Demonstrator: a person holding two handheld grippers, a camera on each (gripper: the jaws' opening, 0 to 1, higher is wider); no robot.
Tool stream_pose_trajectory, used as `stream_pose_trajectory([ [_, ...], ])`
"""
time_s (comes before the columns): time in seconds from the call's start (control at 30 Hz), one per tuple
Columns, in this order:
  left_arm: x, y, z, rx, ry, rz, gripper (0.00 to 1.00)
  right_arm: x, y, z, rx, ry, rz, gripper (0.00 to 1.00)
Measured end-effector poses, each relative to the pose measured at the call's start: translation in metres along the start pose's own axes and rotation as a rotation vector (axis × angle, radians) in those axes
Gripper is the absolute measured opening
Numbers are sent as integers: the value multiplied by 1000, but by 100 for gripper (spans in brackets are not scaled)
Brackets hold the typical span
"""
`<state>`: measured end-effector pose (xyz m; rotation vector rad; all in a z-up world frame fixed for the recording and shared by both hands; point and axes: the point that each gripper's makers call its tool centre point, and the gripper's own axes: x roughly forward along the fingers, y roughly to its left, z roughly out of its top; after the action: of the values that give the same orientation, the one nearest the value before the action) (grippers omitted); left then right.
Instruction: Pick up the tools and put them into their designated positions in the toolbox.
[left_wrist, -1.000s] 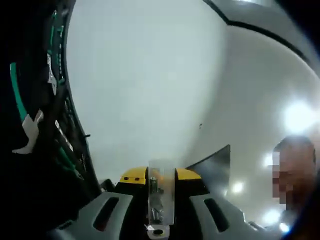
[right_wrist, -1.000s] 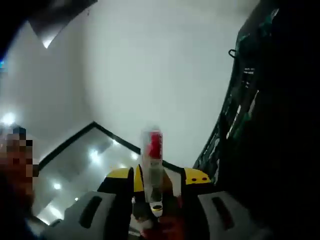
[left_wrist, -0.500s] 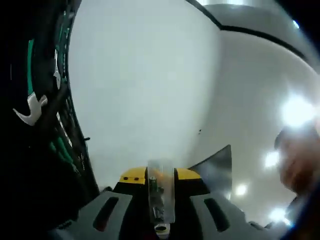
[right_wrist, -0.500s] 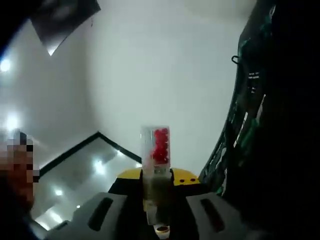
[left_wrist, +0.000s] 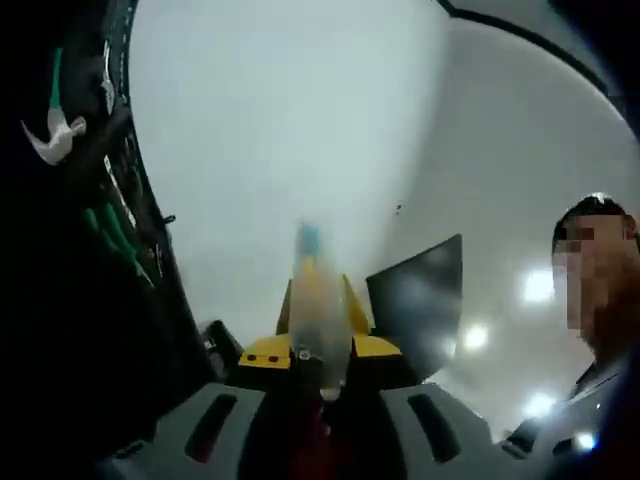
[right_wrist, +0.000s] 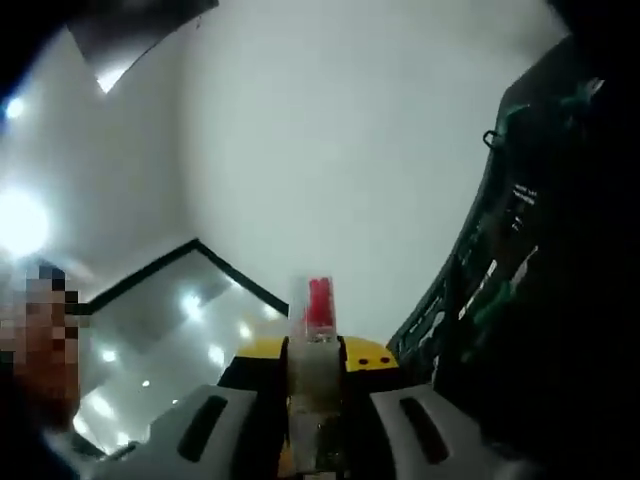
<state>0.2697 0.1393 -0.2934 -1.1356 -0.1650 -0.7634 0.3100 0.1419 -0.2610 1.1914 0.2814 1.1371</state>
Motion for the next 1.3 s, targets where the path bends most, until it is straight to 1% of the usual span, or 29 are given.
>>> stream_pose_trajectory([
  [0.07,1,8,-1,74,28,35,24,-1,-5,6,-17,2,-23,16],
  [0.1,1,13,1,85,28,56,26,-2,-8,11,-24,-9,-33,17],
  [0.2,-2,19,9,89,16,75,28,-8,-18,40,4,-56,-65,17],
  [0.23,-6,24,13,135,10,97,27,-10,-22,51,-2,-74,-82,17],
  [0.3,-14,29,21,237,17,122,24,-17,-40,73,-45,-92,-178,17],
  [0.33,-18,30,26,304,19,126,24,-21,-47,84,-61,-106,-207,17],
  [0.37,-21,30,33,362,27,124,24,-23,-51,89,-48,-107,-226,17],
  [0.4,-24,28,37,437,43,112,24,-29,-65,94,-25,-69,-291,17],
  [0.43,-27,27,39,516,63,98,24,-30,-69,101,-12,-93,-303,17],
  [0.47,-30,26,41,609,93,90,24,-32,-74,106,15,-94,-326,17],
  [0.5,-33,26,43,726,126,81,24,-33,-82,106,-10,-49,-354,17],
  [0.53,-34,26,43,766,143,70,23,-34,-87,104,-27,-18,-378,17],
  [0.57,-35,25,42,775,159,49,22,-36,-96,101,-23,22,-416,17],
  [0.6,-36,23,41,761,161,31,22,-36,-104,97,15,60,-423,17],
  [0.63,-37,22,40,731,158,15,22,-38,-110,94,57,86,-432,17],
  [0.67,-37,23,43,686,145,19,22,-41,-119,95,100,84,-461,17],
  [0.7,-39,26,45,694,139,32,22,-44,-126,95,104,106,-479,17],
  [0.77,-40,29,49,690,124,46,22,-48,-137,91,66,178,-517,17],
  [0.83,-42,29,53,646,108,48,22,-49,-145,94,92,198,-537,17],
  [0.9,-43,28,56,634,91,44,21,-50,-148,88,118,263,-536,17],
  [0.93,-44,27,56,629,85,41,21,-52,-150,83,103,305,-553,17],
  [1.0,-44,26,56,622,81,38,21,-54,-158,82,65,359,-582,17],
  [1.07,-44,27,57,620,79,41,21,-53,-167,86,79,360,-589,17],
  [1.13,-43,32,58,623,85,50,21,-56,-177,85,107,365,-610,17],
  [1.17,-42,33,58,624,89,50,21,-57,-180,83,124,391,-601,17],
  [1.2,-42,33,58,625,91,50,21,-52,-175,85,146,382,-572,17],
  [1.23,-42,34,58,625,92,50,21,-52,-176,79,156,401,-581,17],
  [1.27,-42,35,58,624,94,52,21,-51,-174,75,143,420,-573,17],
  [1.3,-42,36,58,623,96,55,21,-51,-173,71,116,427,-598,17],
])
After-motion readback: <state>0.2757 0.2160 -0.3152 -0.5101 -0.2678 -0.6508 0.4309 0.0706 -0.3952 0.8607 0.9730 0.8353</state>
